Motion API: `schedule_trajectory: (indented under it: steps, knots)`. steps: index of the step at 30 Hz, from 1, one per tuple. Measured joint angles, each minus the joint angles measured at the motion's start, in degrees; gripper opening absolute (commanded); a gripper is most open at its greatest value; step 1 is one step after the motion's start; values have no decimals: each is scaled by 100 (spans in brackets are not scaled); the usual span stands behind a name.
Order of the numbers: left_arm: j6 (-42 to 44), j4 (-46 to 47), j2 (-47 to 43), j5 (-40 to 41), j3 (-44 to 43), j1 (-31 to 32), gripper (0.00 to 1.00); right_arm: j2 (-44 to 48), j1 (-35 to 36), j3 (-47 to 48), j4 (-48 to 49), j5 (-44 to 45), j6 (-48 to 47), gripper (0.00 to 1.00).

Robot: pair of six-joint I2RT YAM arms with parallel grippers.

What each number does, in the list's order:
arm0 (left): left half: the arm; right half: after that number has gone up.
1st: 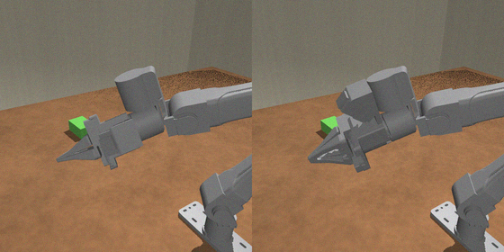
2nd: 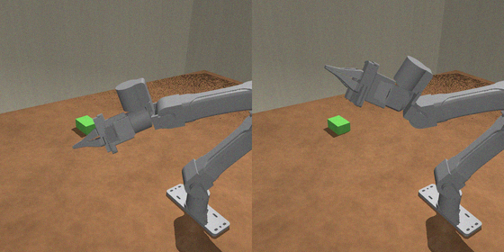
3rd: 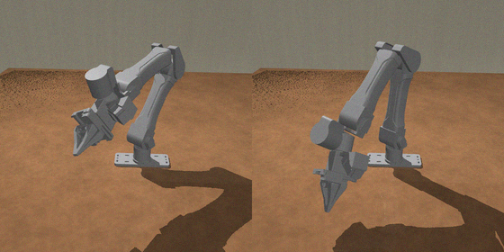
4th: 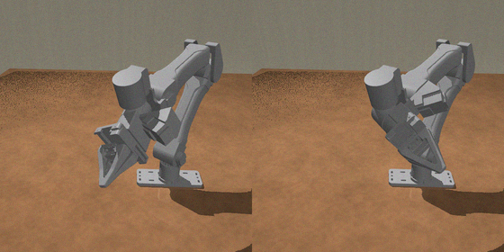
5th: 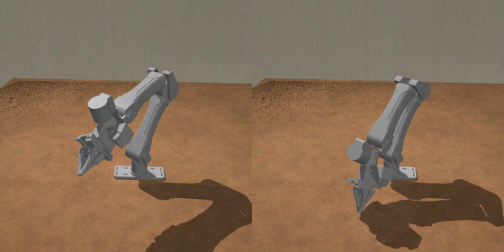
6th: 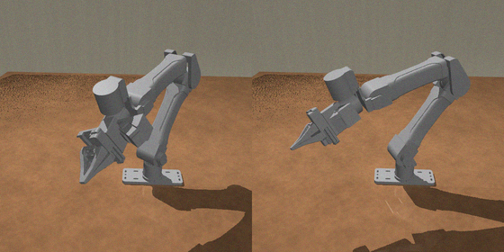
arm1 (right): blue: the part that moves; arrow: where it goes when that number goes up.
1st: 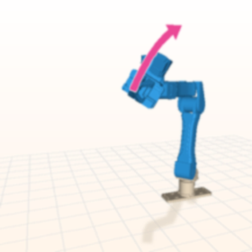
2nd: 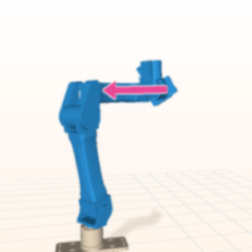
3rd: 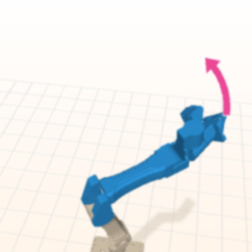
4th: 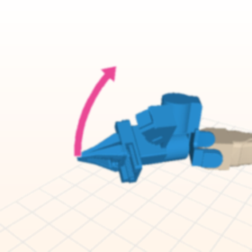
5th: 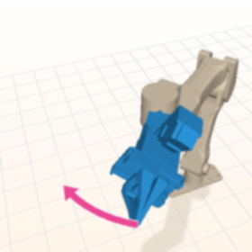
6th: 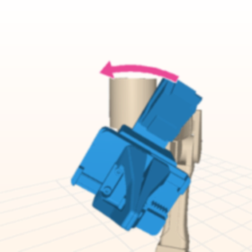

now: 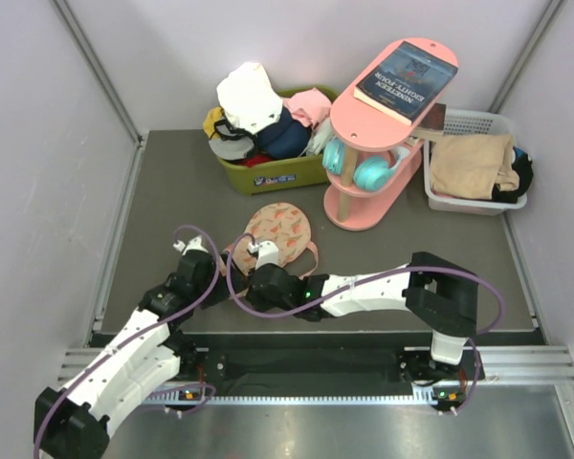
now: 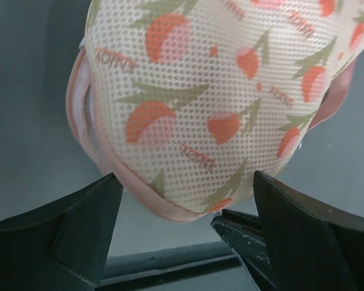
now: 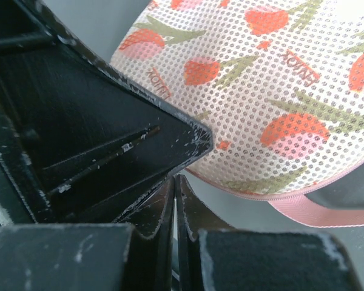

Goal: Unzip the laundry bag and remove the bra

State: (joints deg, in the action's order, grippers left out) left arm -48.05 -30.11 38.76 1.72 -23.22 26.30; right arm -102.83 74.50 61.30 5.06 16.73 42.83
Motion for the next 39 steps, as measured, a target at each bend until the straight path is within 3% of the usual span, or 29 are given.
schedule_trajectory:
  steps: [3,6,10,11,14,17,27,39]
  knots:
    - [-109,-81,125,-39,9,0,88,-33,-4,0,-24,0,-26,0]
    - [-216,-46,136,-63,81,2,77,-33,-7,0,-17,0,-33,0]
    - [-382,111,109,-127,339,4,54,-33,-4,0,-11,-7,-37,0]
    - [-424,162,98,-146,393,4,44,-33,-4,0,-11,-15,-35,0]
    - [-479,264,101,-101,428,4,25,-33,-4,0,4,-35,-33,0]
    - [-472,382,164,-57,428,4,10,-33,-7,-11,9,-31,-26,0]
    - [-426,706,501,-101,428,26,0,48,-9,-367,221,90,68,0]
    - [-118,737,728,24,247,42,0,382,-116,-955,116,444,177,0]
